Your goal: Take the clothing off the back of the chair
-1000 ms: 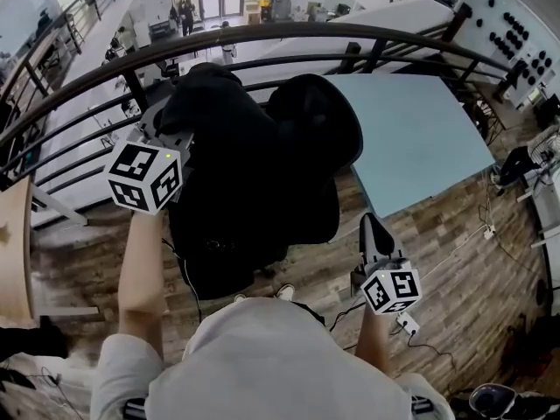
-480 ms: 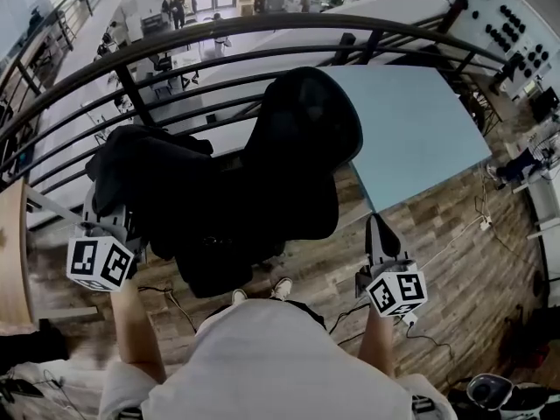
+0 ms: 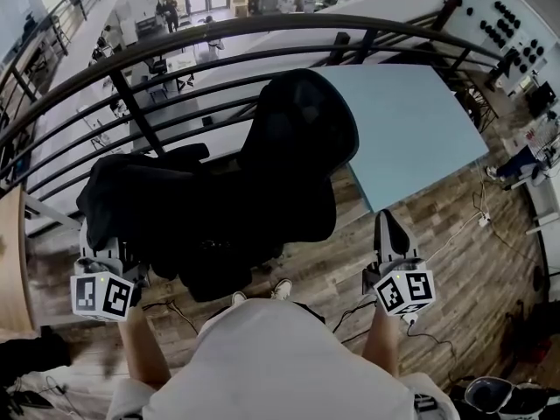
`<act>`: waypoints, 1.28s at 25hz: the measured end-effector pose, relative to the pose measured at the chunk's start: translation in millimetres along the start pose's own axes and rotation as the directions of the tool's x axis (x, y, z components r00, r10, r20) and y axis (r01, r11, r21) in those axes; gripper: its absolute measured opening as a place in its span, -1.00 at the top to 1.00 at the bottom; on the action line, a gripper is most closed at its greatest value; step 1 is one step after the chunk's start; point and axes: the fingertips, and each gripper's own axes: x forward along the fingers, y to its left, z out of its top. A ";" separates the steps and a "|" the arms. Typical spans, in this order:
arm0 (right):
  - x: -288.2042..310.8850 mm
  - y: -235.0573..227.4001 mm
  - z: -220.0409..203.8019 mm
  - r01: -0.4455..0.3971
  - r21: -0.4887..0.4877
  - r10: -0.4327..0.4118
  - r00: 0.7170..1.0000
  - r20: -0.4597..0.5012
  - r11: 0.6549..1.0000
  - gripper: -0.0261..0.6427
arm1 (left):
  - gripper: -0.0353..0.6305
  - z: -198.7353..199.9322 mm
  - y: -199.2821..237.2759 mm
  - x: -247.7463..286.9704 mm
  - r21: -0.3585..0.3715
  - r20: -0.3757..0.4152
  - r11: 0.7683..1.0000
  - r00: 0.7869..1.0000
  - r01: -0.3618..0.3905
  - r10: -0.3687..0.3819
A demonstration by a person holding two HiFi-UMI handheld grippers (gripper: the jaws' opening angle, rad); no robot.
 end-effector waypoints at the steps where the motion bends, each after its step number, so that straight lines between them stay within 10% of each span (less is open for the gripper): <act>1: 0.2 -0.6 0.7 0.003 0.000 -0.003 1.000 0.000 1.000 0.86 | 0.63 0.7 -1.8 2.0 -0.001 0.003 1.000 1.000 0.006 -0.006; 32: -16.5 -7.1 8.1 0.086 0.047 -0.088 0.995 0.048 0.995 0.86 | 0.63 -16.9 -27.4 15.3 -0.044 -0.028 0.993 0.993 0.111 -0.113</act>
